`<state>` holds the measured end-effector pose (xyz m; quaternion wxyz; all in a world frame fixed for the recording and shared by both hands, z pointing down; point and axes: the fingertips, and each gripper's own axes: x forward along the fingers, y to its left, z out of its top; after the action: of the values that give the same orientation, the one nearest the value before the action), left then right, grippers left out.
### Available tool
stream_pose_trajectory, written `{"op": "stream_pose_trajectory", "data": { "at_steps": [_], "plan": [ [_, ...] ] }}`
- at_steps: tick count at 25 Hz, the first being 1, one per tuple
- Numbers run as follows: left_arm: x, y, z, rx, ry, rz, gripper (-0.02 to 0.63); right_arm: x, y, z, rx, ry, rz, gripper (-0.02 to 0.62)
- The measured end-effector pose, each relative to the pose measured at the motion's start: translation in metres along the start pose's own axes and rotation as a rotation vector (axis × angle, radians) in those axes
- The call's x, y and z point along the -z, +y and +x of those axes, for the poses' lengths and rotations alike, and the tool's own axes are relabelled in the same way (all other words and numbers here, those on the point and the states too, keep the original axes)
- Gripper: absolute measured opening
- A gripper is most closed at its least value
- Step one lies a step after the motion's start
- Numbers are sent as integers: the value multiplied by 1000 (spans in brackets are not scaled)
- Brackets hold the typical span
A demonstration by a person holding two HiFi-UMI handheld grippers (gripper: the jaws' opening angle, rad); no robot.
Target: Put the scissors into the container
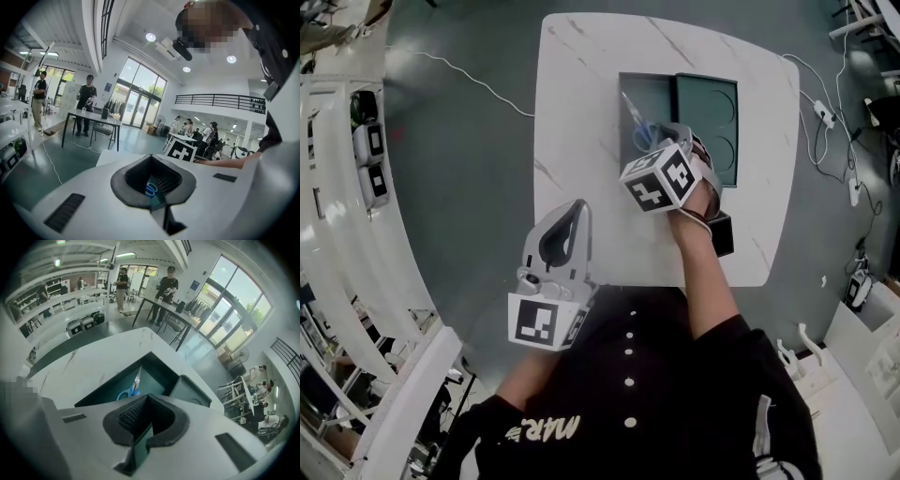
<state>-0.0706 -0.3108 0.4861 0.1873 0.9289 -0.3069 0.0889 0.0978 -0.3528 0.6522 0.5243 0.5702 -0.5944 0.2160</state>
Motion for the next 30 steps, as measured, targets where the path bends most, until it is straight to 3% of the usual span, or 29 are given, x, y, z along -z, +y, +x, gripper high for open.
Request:
{"op": "stream_pose_trajectory", "data": {
  "at_steps": [6, 16, 30],
  "plan": [
    [-27, -14, -17, 1, -55, 33, 26, -16, 1, -57, -64, -167, 46, 14],
    [-76, -41, -41, 0, -161, 117, 26, -1, -39, -156, 19, -360, 67, 14],
    [-129, -73, -60, 44, -280, 202, 26, -3, -64, -279, -14, -654, 227, 14]
  ]
}}
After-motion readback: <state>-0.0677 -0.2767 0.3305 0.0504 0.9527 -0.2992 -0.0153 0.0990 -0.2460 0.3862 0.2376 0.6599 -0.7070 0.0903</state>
